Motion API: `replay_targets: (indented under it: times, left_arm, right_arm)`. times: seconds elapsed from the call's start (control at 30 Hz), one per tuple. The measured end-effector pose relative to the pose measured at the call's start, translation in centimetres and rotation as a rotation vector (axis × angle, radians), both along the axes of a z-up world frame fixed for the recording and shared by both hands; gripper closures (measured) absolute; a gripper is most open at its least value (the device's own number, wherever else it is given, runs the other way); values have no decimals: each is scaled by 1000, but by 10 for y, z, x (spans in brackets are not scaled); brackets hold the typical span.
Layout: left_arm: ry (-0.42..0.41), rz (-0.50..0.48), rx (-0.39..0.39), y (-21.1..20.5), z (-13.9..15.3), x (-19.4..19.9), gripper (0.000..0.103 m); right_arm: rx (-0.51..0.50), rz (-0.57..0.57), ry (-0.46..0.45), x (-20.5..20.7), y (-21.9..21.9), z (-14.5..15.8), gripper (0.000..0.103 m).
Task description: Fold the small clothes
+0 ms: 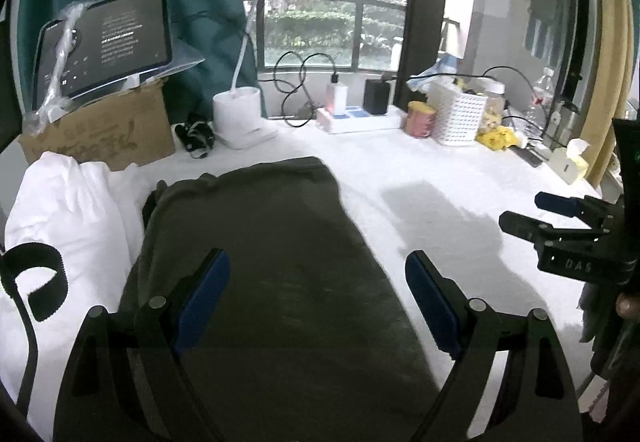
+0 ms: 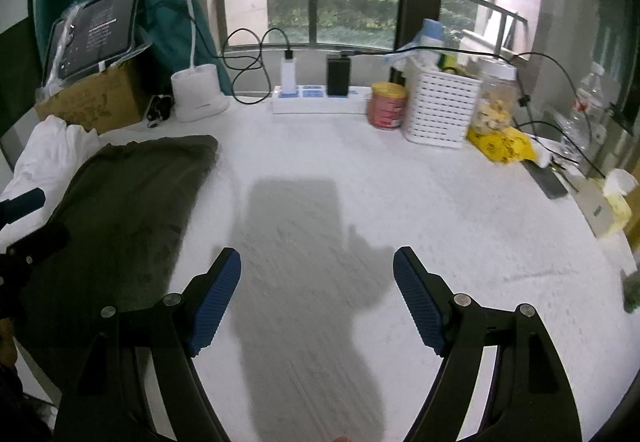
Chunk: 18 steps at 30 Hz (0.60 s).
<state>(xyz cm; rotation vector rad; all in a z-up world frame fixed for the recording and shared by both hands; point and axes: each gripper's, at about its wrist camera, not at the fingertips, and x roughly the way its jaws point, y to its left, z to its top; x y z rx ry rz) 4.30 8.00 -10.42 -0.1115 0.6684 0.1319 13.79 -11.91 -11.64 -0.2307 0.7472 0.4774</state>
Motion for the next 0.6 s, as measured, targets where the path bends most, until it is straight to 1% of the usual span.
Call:
replay_targets:
  times: [0.17,0.3,0.6]
  left_arm:
    - [-7,-23,22,-18,6,-8,14]
    - [-24,-46,22,-29,11,-15,14]
    - [-65,-68,56,-50,25,-36,14]
  right_arm:
    - [4,-35,-17,-16,-25,5,22]
    - [9,-58,-28,-27,-41,8,22]
    - [54,-101,-69,-53,-76,21,22]
